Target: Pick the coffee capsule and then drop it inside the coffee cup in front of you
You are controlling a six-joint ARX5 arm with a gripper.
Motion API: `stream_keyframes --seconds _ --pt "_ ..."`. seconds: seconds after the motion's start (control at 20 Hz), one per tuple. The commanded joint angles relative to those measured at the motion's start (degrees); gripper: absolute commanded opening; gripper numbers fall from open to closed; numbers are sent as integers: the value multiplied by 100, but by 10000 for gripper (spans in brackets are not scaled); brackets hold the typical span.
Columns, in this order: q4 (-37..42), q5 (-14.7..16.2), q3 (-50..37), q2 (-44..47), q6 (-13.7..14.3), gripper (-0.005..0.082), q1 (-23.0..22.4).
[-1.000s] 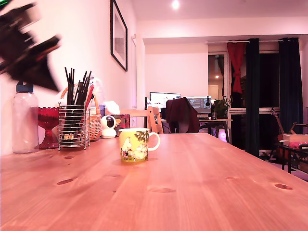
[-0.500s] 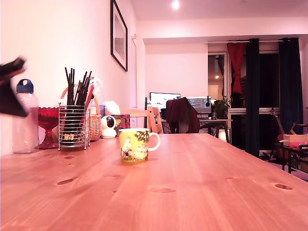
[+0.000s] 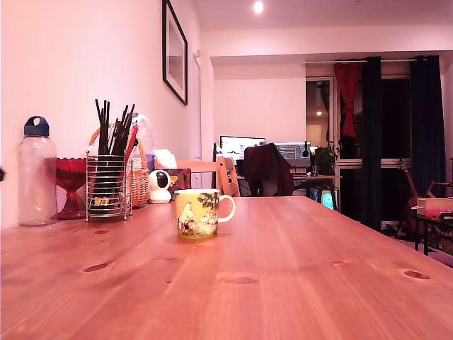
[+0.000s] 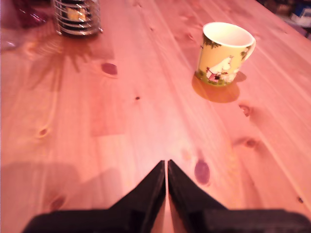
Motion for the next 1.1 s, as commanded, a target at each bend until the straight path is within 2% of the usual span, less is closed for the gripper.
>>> stream_keyframes --seconds 0.0,0.1,0.4,0.7,0.85,1.05 --pt "50 -31 -234 -245 -42 -19 55" --pt "-61 -31 -293 -632 -61 -19 66" --pt "-1056 -44 -293 -2022 -98 -19 66" --pt "-2000 -179 -293 -3145 -96 -19 66" --pt "-2177 -323 -293 -3506 -96 -19 66" --pt "-2260 -334 -293 -3838 -98 -19 66"
